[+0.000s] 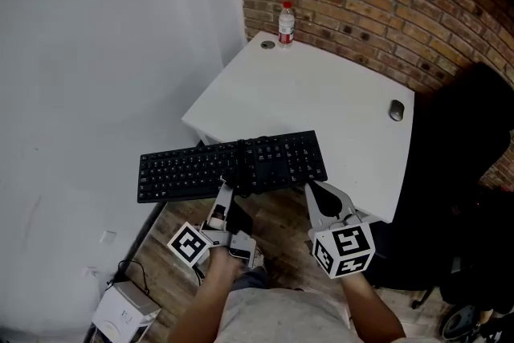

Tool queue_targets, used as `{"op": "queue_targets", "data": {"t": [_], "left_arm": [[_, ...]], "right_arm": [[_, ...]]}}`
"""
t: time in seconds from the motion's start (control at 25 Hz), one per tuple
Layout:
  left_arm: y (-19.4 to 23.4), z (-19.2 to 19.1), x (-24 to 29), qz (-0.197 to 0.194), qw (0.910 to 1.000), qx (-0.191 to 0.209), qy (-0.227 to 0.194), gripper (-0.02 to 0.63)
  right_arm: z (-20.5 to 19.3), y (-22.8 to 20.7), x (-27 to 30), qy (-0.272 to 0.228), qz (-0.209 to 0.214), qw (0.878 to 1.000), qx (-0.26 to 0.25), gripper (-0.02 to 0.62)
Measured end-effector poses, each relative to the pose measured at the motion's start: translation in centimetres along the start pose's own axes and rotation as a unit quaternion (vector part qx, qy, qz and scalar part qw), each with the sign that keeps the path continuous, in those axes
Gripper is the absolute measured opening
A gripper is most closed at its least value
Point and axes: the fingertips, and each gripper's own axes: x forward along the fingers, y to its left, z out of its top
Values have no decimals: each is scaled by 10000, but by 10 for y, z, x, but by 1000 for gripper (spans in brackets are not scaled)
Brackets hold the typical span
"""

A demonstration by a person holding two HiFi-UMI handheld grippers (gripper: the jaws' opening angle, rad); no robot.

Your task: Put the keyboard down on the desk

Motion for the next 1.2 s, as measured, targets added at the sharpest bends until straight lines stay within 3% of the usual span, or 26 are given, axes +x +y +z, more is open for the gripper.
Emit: {"op": "queue_targets", "data": {"t": [0.56,0.92,1.2], "left_arm": [[21,48,86,-52,9947,-123,1022,83],[31,47,130,-123,9881,-368,1486,83],[42,24,164,-98,9829,-348,1808,83]], "right_arm": [[27,0,84,106,-764,9969,180,9],[31,-25,96,122,-1336,9904,344,9],[28,-61,93,71,-1659,9849,484,9]]}}
